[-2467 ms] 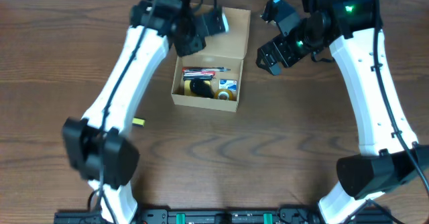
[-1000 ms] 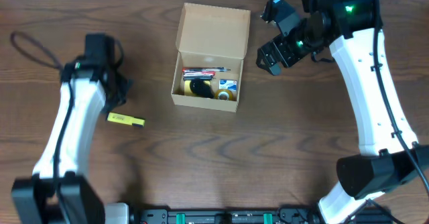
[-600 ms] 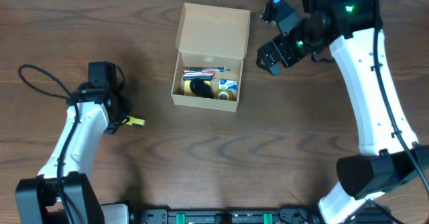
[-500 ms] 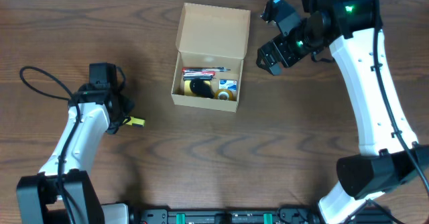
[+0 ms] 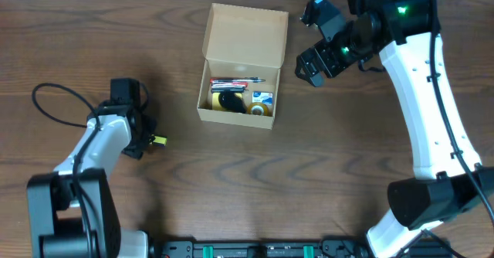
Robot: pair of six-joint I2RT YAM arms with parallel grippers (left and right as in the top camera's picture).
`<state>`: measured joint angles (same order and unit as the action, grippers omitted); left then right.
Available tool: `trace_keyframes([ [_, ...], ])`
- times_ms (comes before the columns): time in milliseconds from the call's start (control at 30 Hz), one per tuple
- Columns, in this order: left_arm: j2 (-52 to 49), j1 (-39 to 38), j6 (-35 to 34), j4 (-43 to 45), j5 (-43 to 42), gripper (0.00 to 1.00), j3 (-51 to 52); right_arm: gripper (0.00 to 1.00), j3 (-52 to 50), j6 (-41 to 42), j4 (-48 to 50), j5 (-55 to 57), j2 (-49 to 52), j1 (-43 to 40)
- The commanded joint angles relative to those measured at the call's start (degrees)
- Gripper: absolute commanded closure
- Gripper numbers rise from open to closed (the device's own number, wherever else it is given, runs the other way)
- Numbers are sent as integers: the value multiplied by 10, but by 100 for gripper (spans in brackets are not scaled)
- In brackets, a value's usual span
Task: Pack container
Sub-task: 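Move the left gripper to the yellow highlighter and grasp it, then carry the highlighter with the left gripper and lower it into the box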
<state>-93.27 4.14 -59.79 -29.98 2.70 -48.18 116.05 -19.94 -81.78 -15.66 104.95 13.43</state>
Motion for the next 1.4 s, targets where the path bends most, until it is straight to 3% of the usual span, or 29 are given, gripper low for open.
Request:
trace_keyframes([
  [0, -23, 5, -16, 13, -18, 41, 4, 1, 0, -3, 0, -2, 1, 5],
  [200, -31, 5, -16, 21, -23, 45, 4, 1, 0, -3, 0, -2, 1, 5],
  [367, -31, 5, -16, 21, -28, 72, 4, 1, 0, -3, 0, -2, 1, 5],
  [633, -30, 5, -16, 22, -45, 93, 4, 1, 0, -3, 0, -2, 1, 5],
  [833, -27, 5, 23, 19, -70, 94, -40, 1, 0, -3, 0, -2, 1, 5],
  [1067, -24, 0, 334, 5, -87, 94, -212, 1, 0, -3, 0, -2, 1, 5],
  [1200, -24, -9, 522, 11, -176, 94, -308, 1, 0, -3, 0, -2, 1, 5],
  [1367, -24, -50, 687, 60, -270, 94, -368, 1, 0, -3, 0, -2, 1, 5],
])
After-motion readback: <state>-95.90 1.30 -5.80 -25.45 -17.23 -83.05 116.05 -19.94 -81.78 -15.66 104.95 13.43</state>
